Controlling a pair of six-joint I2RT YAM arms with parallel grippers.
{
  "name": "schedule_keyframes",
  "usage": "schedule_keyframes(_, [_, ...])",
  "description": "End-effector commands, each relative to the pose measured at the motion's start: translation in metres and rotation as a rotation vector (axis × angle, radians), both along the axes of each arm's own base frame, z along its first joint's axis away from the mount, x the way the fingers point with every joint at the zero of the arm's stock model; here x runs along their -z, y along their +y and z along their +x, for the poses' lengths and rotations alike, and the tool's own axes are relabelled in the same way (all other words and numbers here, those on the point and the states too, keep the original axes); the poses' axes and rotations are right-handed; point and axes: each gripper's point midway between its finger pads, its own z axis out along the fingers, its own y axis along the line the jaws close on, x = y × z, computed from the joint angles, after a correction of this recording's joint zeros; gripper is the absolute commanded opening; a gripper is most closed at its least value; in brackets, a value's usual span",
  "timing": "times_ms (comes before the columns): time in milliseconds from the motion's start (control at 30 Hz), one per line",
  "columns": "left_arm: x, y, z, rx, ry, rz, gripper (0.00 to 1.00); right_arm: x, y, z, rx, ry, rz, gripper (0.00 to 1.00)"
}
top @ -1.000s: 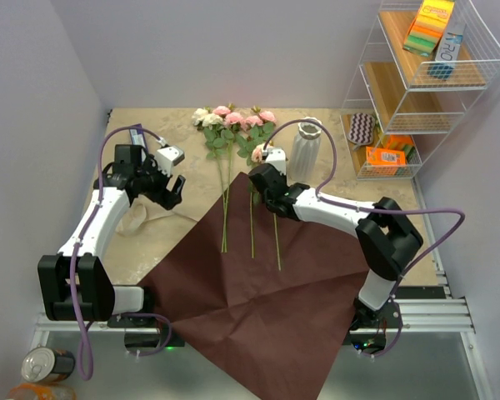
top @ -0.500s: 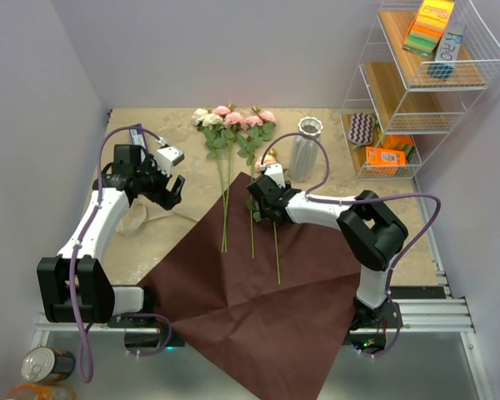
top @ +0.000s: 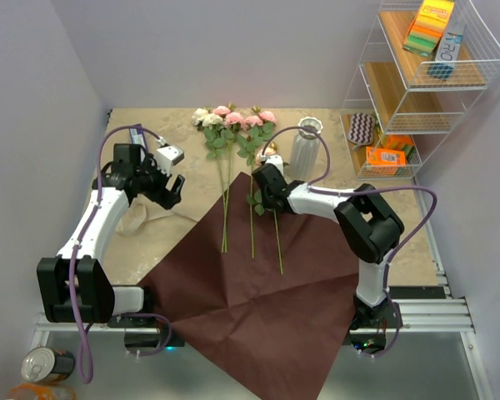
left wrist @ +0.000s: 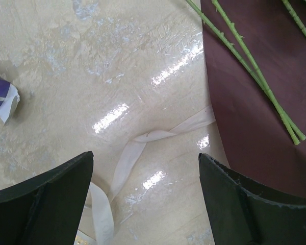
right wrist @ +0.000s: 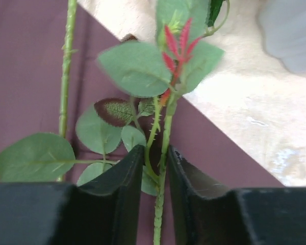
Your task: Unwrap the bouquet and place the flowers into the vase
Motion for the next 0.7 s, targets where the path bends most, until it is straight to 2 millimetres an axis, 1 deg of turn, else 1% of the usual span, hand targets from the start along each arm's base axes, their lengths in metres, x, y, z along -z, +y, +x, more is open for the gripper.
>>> schedule_keyframes(0, [-0.029, -0.001, 0.011, 0.012, -0.091, 0.000, 0.88, -0.003, 0.021, 0.005, -0.051, -0.001, 0.079, 0.26])
schedule_keyframes(33, [-0.030, 0.000, 0.011, 0.010, -0.092, 0.000, 0.88, -0.003, 0.021, 0.004, -0.047, -0.001, 0.080, 0.19])
schedule_keyframes(100, [-0.031, 0.000, 0.010, 0.014, -0.092, 0.002, 0.88, -0.005, 0.020, 0.004, -0.046, -0.010, 0.099, 0.15])
schedule_keyframes(133, [-0.032, 0.000, 0.010, 0.015, -0.096, 0.003, 0.88, -0.014, 0.021, 0.005, -0.050, -0.028, 0.116, 0.11])
schedule_keyframes(200, [-0.034, -0.001, 0.010, 0.015, -0.101, -0.002, 0.88, -0.026, 0.023, 0.007, -0.053, -0.046, 0.128, 0.06])
schedule_keyframes(233, [-0.034, -0.001, 0.011, 0.014, -0.103, -0.002, 0.88, -0.039, 0.026, 0.010, -0.061, -0.070, 0.145, 0.04])
schedule_keyframes(267, [-0.035, -0.001, 0.010, 0.014, -0.101, -0.005, 0.88, -0.054, 0.029, 0.013, -0.073, -0.096, 0.163, 0.00])
schedule_keyframes(333, [-0.036, -0.002, 0.010, 0.015, -0.102, -0.006, 0.88, -0.082, 0.033, 0.018, -0.087, -0.149, 0.197, 0.00])
schedule_keyframes(367, [-0.037, -0.002, 0.011, 0.014, -0.104, -0.009, 0.88, -0.115, 0.035, 0.022, -0.104, -0.215, 0.227, 0.00])
schedule_keyframes(433, [-0.039, -0.002, 0.011, 0.014, -0.104, -0.011, 0.88, -0.150, 0.037, 0.025, -0.121, -0.278, 0.256, 0.00])
schedule_keyframes(467, [-0.039, -0.003, 0.011, 0.016, -0.102, -0.015, 0.88, -0.184, 0.038, 0.028, -0.139, -0.341, 0.279, 0.00])
schedule_keyframes(533, [-0.042, -0.005, 0.012, 0.018, -0.103, -0.029, 0.88, -0.220, 0.038, 0.029, -0.156, -0.408, 0.301, 0.00])
schedule_keyframes(567, [-0.042, -0.006, 0.012, 0.019, -0.102, -0.032, 0.88, -0.246, 0.038, 0.031, -0.168, -0.462, 0.311, 0.00])
schedule_keyframes(600, [-0.044, -0.007, 0.012, 0.021, -0.105, -0.035, 0.88, -0.277, 0.032, 0.029, -0.162, -0.529, 0.334, 0.00])
schedule_keyframes(667, [-0.044, -0.008, 0.012, 0.024, -0.103, -0.040, 0.88, -0.317, 0.027, 0.027, -0.174, -0.631, 0.350, 0.00])
